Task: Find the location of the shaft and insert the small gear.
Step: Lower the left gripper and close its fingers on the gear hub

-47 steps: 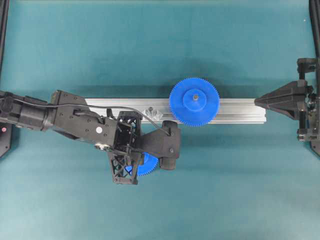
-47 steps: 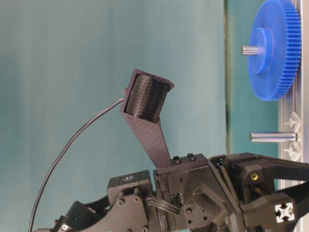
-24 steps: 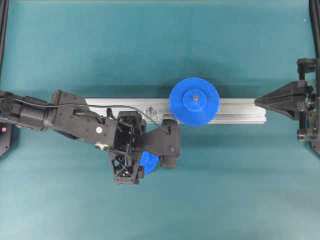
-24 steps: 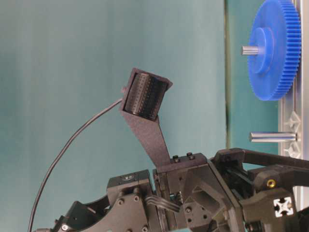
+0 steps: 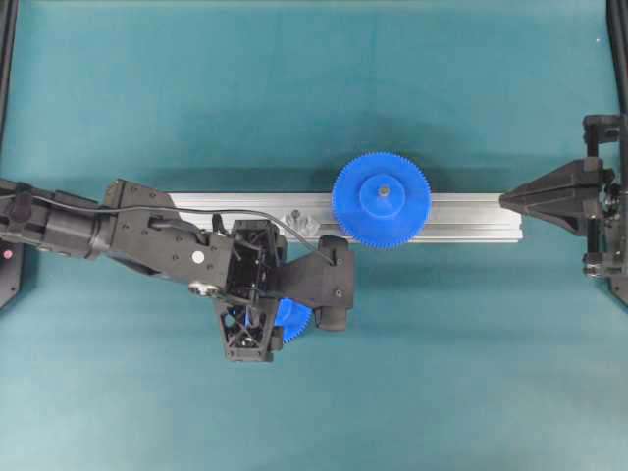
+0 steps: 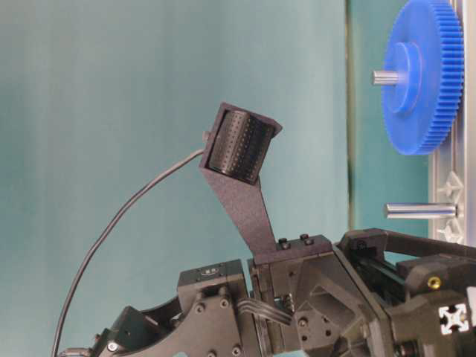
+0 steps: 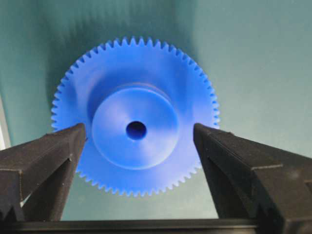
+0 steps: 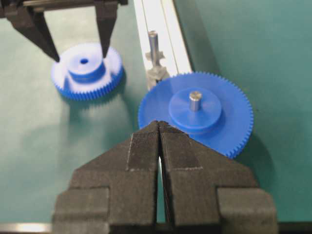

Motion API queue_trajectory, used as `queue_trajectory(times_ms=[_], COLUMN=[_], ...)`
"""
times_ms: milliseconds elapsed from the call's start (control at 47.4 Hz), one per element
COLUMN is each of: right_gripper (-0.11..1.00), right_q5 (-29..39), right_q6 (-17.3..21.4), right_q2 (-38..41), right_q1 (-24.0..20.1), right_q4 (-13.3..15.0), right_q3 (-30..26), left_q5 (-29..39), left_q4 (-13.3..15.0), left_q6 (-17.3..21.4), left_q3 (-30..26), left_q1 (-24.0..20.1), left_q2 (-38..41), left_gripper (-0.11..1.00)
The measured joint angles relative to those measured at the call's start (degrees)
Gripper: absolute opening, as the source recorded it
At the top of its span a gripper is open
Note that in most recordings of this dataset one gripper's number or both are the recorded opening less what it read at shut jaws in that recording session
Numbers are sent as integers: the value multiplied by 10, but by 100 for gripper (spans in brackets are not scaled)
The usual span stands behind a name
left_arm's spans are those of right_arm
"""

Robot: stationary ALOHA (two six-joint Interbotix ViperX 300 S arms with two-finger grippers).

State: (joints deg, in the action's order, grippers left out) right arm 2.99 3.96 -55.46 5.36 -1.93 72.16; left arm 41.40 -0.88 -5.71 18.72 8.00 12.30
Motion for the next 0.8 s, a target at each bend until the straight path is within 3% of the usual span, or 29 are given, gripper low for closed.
queue_trajectory(times_ms=[801], right_gripper=[-1], right_q5=[1], right_q6=[17], right_q2=[-18], right_q1=[0], right_q4=[0], right_q3=[8], left_q5=[-7], left_q4=[-1], left_q6=[0], left_q3=[0], left_q1=[-11], left_q2=[8], left_gripper=[92])
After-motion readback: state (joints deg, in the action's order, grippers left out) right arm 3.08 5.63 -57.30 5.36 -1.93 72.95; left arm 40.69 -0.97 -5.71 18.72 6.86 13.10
